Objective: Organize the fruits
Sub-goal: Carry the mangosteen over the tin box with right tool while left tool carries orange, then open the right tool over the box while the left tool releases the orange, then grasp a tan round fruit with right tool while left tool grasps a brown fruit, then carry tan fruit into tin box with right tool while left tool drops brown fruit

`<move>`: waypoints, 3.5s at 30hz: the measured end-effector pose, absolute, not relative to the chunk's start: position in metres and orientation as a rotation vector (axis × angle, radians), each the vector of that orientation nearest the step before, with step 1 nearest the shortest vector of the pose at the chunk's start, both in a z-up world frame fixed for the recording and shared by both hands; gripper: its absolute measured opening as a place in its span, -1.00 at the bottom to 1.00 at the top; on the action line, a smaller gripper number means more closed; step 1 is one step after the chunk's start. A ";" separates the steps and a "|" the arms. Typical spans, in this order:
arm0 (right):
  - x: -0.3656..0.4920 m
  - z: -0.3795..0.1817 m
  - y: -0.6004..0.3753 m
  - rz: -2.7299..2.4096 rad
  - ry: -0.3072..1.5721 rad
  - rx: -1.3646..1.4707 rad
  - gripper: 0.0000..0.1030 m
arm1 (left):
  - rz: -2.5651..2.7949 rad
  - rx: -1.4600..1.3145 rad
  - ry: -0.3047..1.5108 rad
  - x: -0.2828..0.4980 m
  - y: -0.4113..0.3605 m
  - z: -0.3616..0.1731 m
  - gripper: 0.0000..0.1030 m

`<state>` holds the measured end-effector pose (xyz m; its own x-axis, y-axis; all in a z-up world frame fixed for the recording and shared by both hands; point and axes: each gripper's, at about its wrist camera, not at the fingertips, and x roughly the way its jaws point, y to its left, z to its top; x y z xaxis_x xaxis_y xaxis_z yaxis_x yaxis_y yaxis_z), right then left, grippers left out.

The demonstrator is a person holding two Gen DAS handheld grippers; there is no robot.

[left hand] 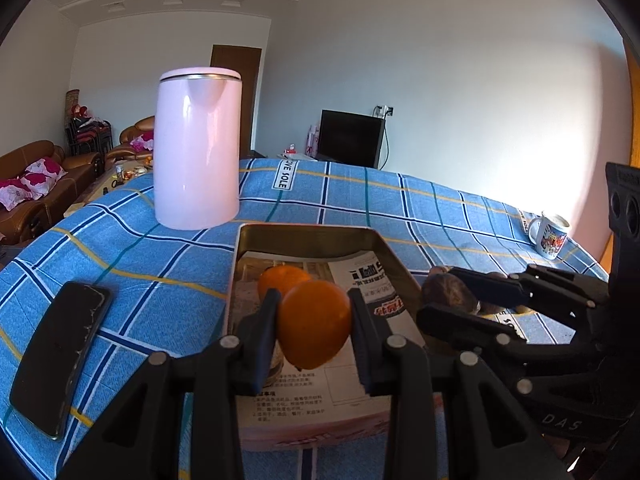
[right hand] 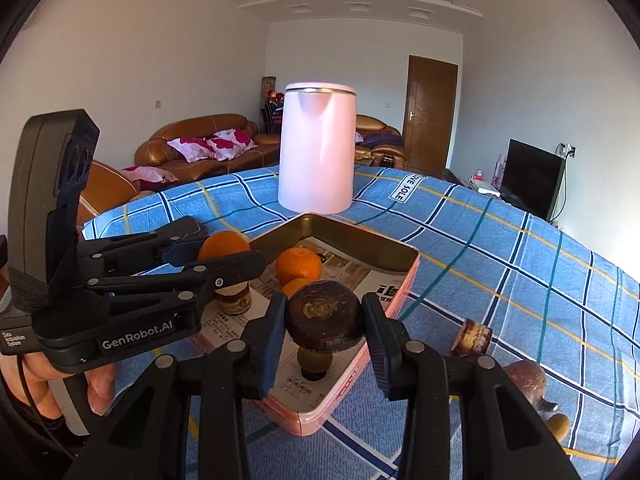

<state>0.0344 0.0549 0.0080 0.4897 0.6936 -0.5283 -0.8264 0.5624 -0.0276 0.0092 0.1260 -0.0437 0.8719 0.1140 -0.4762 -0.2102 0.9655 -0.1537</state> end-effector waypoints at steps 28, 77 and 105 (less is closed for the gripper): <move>0.099 0.008 -0.100 0.515 0.613 -0.236 0.11 | 0.068 -0.130 0.462 0.025 0.062 -0.025 0.47; 0.133 -0.015 -0.149 0.526 0.726 0.004 -0.47 | -0.140 0.045 0.727 0.156 -0.057 -0.052 0.00; 0.128 -0.010 -0.150 0.543 0.687 0.014 -0.46 | -0.159 0.143 0.797 0.155 -0.074 -0.061 0.01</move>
